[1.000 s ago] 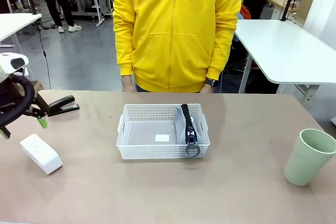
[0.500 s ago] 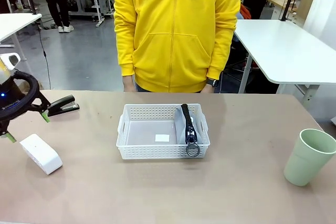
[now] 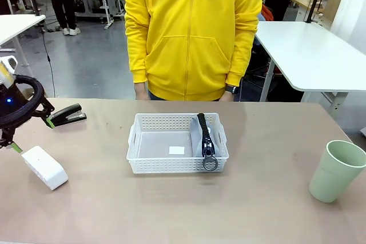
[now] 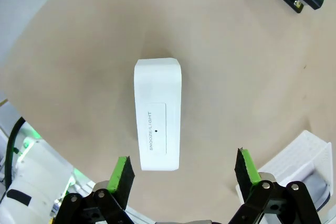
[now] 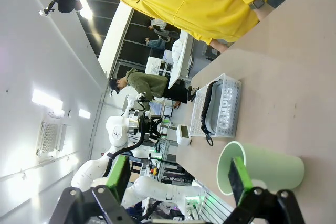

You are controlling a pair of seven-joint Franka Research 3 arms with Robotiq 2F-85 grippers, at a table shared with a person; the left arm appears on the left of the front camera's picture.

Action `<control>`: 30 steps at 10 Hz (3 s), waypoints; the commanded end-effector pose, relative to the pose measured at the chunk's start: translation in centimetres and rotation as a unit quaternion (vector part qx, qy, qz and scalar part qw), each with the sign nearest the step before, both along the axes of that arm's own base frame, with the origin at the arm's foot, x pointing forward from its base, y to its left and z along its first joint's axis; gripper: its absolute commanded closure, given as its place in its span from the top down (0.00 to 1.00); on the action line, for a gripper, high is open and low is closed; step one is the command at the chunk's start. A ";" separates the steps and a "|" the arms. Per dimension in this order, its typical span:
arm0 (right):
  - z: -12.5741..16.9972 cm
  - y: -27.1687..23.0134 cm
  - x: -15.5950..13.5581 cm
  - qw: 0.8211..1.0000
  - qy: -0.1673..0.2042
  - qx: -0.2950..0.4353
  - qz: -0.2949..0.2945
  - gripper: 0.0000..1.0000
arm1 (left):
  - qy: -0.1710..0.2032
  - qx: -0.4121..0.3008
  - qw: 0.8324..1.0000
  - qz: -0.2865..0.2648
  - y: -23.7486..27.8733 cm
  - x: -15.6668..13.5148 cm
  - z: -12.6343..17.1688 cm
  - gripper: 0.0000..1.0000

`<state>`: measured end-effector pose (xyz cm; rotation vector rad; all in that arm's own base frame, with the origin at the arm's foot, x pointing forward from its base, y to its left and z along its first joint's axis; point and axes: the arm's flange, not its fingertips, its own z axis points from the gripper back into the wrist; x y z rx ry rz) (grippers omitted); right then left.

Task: Efficiently arrange items inside the basket to fit them all.
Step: Pick up the Digital clock and place it inside the Organizing basket.

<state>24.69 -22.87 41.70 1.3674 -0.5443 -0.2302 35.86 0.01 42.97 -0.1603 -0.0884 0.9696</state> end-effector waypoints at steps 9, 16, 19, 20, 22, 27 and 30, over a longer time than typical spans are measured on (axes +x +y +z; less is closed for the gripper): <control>0.3 0.0 0.0 1.000 -0.005 0.008 -0.003 1.00 | 0.118 -0.014 0.993 -0.007 0.8 2.0 -10.7 1.00; 0.3 0.0 0.0 1.000 -0.005 0.008 -0.003 1.00 | 0.126 -0.006 0.992 -0.006 0.8 2.7 -11.3 1.00; 0.3 0.0 0.0 1.000 -0.005 0.008 -0.003 1.00 | 0.125 -0.007 0.992 -0.006 0.8 2.8 -11.4 0.41; 0.3 0.0 0.0 1.000 -0.005 0.008 -0.003 1.00 | 0.126 -0.002 0.992 -0.004 0.8 2.8 -11.3 0.40; 0.3 0.0 0.0 1.000 -0.005 0.008 -0.003 1.00 | 0.131 0.007 0.991 0.000 0.8 2.8 -11.4 0.00; 0.3 0.0 0.0 1.000 -0.005 0.008 -0.003 1.00 | 0.113 -0.005 0.994 -0.009 0.8 2.6 -10.4 0.00; 0.3 0.0 0.0 1.000 -0.005 0.008 -0.003 1.00 | 0.014 -0.081 0.987 -0.135 1.2 -0.5 -1.2 0.00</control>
